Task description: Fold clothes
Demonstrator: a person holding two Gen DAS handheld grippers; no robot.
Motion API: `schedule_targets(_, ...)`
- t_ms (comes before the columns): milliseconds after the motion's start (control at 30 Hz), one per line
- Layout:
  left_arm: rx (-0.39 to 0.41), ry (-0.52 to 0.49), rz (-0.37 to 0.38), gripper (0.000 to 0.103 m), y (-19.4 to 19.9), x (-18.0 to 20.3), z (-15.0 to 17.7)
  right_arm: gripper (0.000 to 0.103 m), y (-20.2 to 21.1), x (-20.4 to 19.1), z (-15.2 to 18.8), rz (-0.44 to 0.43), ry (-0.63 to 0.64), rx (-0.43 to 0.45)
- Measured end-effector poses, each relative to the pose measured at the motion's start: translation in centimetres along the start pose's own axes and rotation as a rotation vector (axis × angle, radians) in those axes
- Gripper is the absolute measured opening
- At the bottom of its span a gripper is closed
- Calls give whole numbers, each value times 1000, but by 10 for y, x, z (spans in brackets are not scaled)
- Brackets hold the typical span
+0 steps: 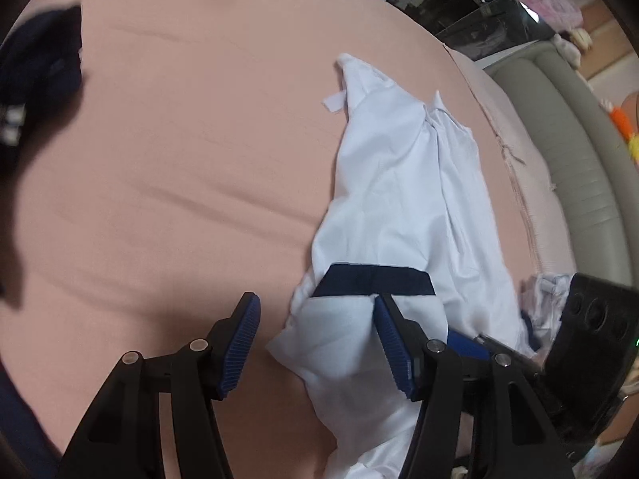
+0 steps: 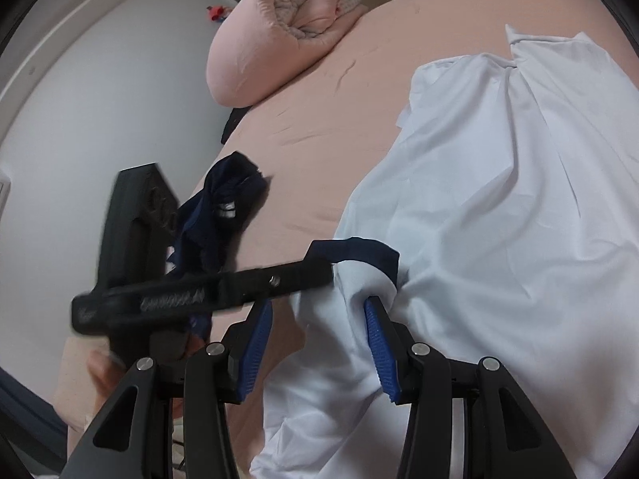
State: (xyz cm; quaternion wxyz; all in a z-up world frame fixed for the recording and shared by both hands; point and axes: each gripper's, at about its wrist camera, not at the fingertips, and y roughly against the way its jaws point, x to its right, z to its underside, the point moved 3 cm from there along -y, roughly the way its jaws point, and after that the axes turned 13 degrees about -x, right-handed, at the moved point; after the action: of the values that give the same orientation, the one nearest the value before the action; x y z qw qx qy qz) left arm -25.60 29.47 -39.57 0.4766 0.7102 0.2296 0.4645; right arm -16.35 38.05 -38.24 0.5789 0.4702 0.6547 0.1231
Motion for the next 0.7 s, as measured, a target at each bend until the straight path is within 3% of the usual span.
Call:
schedule_targets(133,60,2,39,57,4,4,-6,48,-1,18,-5,-9,-69,11)
schedule_targets(233,113,6,58,57,10,5,-9,50,-4,34,-5,-96,-151,-16)
schedule_targets(333,98,12,96,56,8,4,-10,51,-9,52,-3,-166,-252,-28)
schedule_targets(467,50,23,78,56,-9,6,-8,51,-12,69,-1,-293,-383,29)
schedule_targets(633,33,40,51,37,-22,7,-8,50,-15,69,1,-310,-440,64)
schedule_targets(700,45,20,26,27,-20,10,-7,35,-19,66,0,-255,-430,55)
